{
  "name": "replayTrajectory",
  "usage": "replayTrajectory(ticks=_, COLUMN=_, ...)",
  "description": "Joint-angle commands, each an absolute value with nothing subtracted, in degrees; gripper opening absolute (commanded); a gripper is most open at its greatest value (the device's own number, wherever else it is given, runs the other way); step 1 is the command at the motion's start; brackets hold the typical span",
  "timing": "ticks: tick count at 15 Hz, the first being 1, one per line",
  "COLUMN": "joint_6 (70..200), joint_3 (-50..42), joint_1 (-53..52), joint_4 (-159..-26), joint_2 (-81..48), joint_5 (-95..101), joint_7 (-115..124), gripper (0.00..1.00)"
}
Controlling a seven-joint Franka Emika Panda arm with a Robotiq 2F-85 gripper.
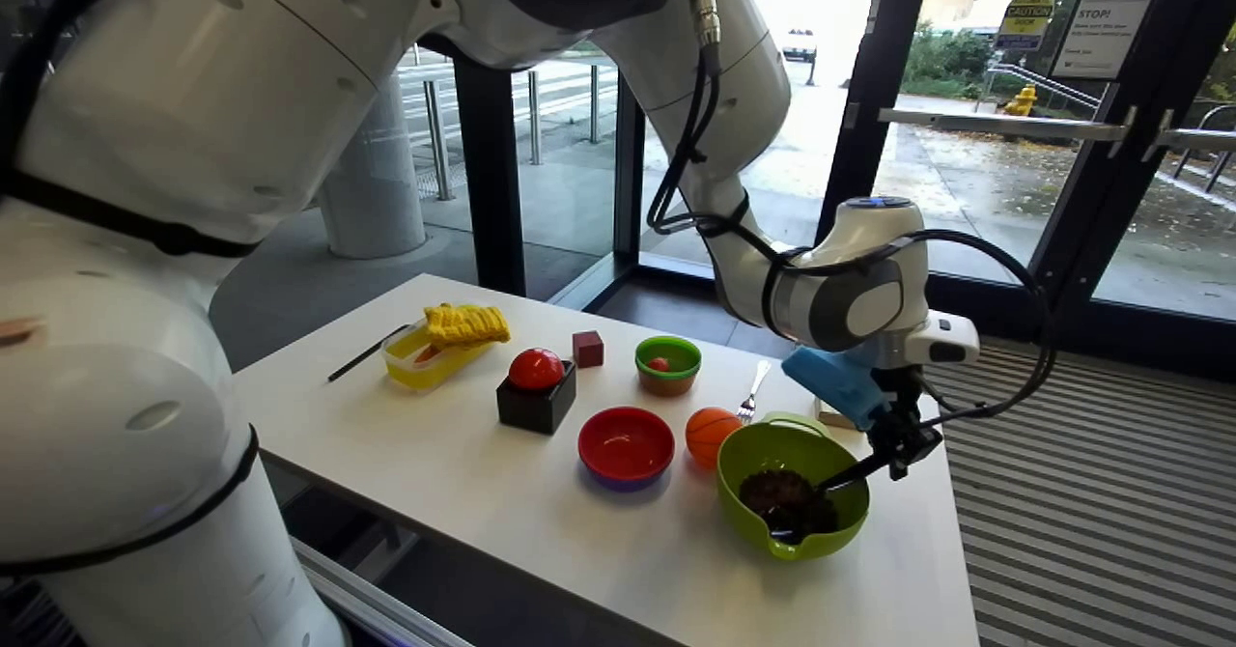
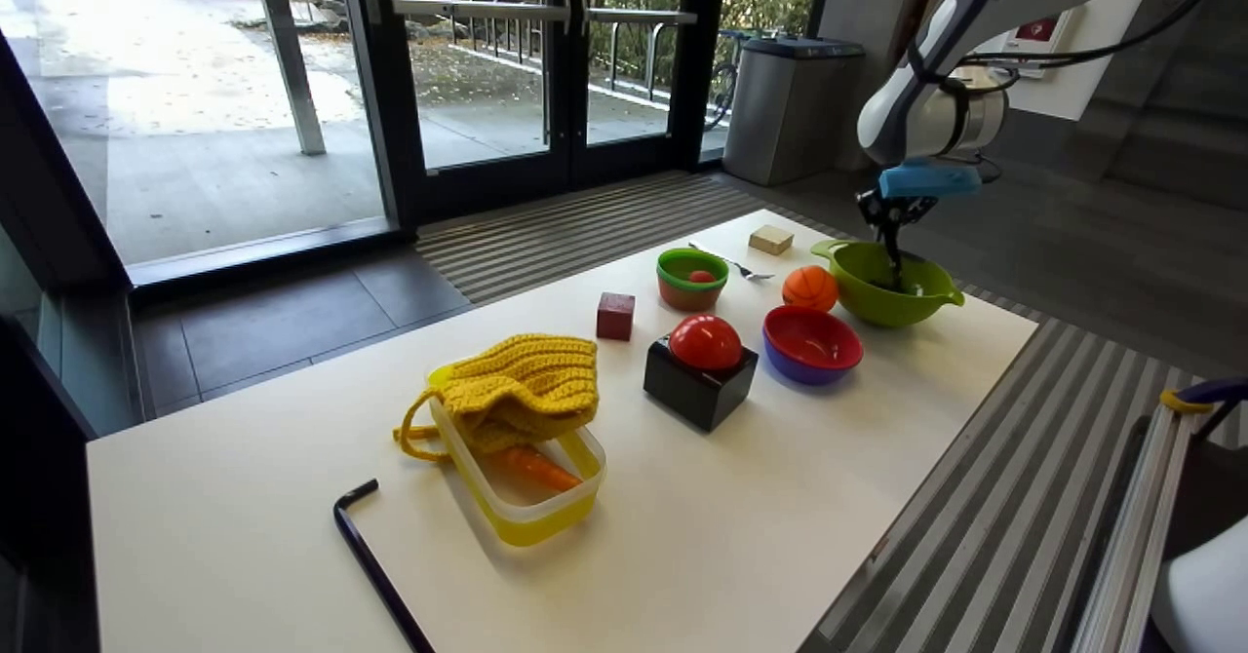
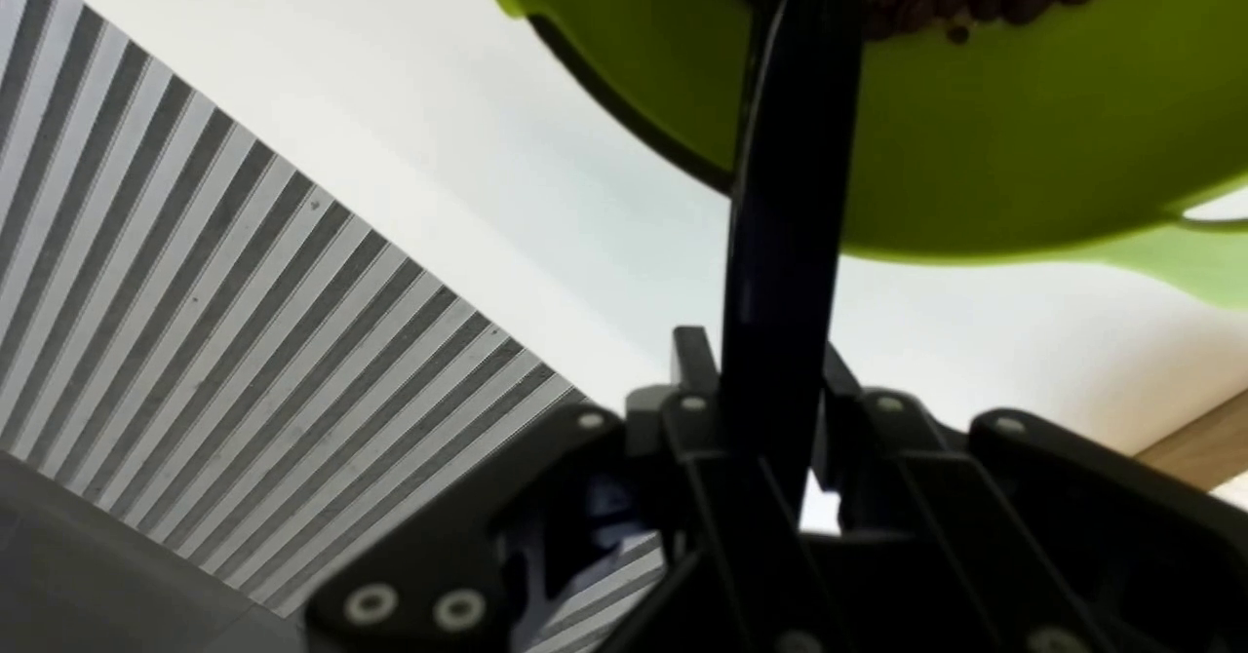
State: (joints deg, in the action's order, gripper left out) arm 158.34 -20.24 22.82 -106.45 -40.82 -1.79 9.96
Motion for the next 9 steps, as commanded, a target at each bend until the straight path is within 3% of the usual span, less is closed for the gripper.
replayTrajectory(ticks=1, joint_6=158.5, joint_3=-21.4, joint_1=21.5, joint_4=-109.1, joint_2=-38.5, joint_5=-2.1, joint_7=10.6, gripper=0.07)
replayTrajectory(ticks=9, joint_6=165.9, joint_3=-21.8, joint_1=21.6, joint_4=-109.7, joint_2=-38.7, joint_5=-4.0, joint_7=14.1, gripper=0.06)
